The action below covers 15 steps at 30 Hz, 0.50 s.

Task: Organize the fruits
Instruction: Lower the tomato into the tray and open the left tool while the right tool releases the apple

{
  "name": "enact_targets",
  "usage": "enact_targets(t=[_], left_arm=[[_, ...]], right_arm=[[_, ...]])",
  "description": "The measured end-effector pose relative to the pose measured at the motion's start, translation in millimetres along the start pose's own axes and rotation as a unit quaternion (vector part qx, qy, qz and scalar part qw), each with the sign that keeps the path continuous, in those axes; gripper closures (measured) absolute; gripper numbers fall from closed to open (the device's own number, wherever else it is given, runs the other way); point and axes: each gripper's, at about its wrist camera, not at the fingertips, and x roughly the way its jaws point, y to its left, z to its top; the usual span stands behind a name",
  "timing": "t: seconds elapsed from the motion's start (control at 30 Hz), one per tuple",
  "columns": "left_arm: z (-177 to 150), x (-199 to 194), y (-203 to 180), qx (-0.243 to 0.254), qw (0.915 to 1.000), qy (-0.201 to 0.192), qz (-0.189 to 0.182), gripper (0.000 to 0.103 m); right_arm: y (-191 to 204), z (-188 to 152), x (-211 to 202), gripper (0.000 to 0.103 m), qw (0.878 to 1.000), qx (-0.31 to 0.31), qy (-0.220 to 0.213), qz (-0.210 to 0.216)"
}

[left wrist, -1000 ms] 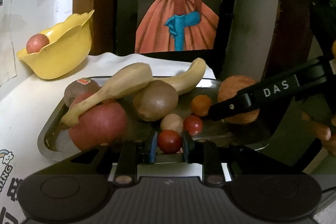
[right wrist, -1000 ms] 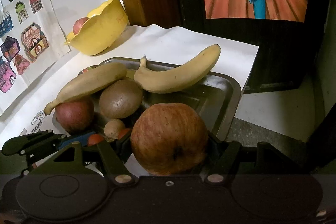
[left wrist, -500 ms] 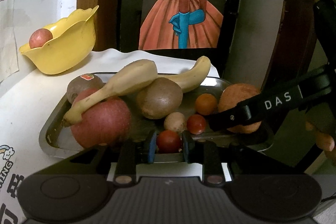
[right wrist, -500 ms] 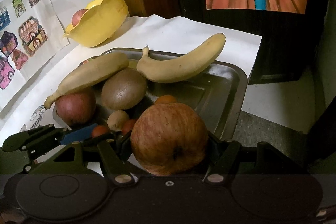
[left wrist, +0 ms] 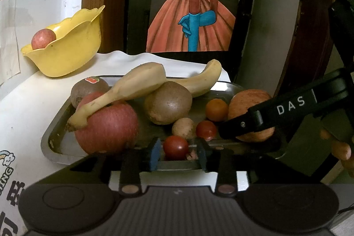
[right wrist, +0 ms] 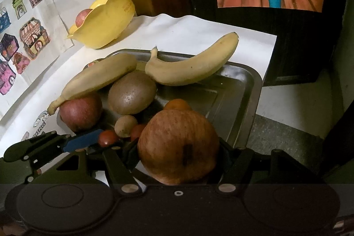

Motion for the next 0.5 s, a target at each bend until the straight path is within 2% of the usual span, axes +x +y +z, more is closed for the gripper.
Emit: enact_targets(t=[0.5], left_arm=[[-5.3,-15.0,-6.4,0.004,0.9999,-0.011,-0.001,0.035]], right_arm=[[0.1,-2.8,-7.1,0.031,1.000,0.014,0.000,0.015]])
